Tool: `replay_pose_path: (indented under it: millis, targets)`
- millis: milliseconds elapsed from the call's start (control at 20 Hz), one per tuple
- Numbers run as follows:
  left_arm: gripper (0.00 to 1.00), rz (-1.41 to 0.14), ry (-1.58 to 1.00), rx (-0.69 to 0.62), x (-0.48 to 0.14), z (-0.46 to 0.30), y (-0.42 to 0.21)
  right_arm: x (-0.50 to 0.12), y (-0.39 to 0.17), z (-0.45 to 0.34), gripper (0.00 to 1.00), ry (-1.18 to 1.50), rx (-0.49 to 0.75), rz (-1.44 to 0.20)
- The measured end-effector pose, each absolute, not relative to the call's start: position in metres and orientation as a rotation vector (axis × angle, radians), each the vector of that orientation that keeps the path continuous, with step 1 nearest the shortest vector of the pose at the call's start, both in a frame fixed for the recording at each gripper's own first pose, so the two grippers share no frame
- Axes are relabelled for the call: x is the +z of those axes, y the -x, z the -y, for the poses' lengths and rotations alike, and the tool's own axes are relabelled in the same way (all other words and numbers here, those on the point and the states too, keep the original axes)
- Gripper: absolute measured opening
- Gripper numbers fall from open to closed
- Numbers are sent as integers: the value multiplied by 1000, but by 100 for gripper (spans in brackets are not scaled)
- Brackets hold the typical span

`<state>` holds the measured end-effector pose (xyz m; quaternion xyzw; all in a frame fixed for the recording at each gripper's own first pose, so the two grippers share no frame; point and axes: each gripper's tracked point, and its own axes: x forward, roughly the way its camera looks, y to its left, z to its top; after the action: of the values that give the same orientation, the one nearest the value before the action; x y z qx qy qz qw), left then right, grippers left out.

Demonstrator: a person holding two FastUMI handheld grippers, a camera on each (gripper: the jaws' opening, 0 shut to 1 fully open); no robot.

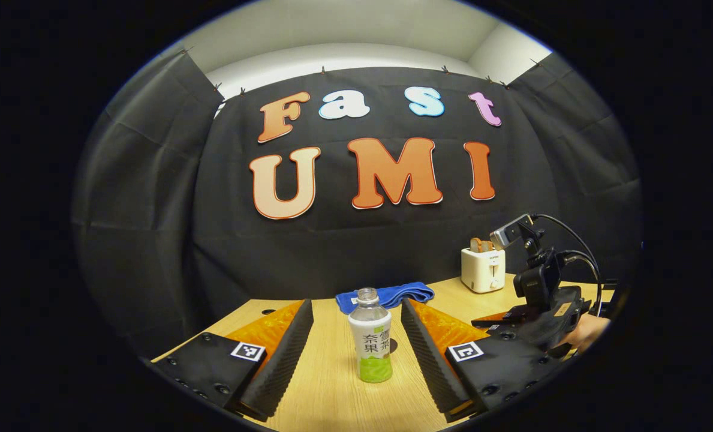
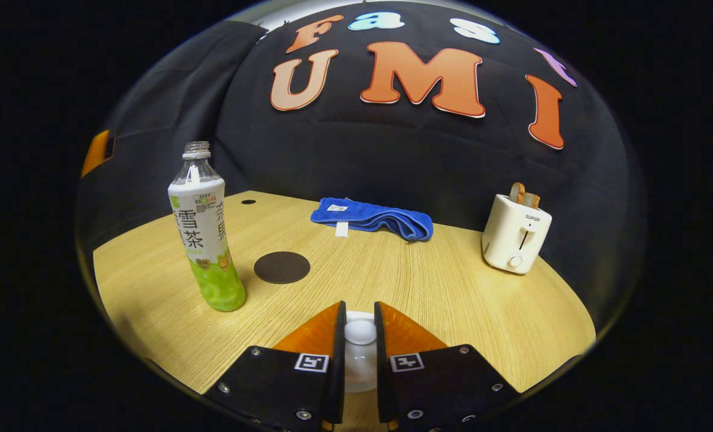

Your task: Open the teacup lid with one hand, grasp the water bottle and pour water into the teacup with the other hand; after pouring, place the water bottle on the coaster and then close the teacup lid.

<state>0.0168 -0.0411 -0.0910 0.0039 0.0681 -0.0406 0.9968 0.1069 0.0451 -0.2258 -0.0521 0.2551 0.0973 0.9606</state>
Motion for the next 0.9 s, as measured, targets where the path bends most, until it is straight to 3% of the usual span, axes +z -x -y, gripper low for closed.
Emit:
replay_pose_path:
  millis: [900]
  targets:
    - [95, -323, 30, -58, -209, 62, -79, -158, -90, -37, 22, 28, 234, -372]
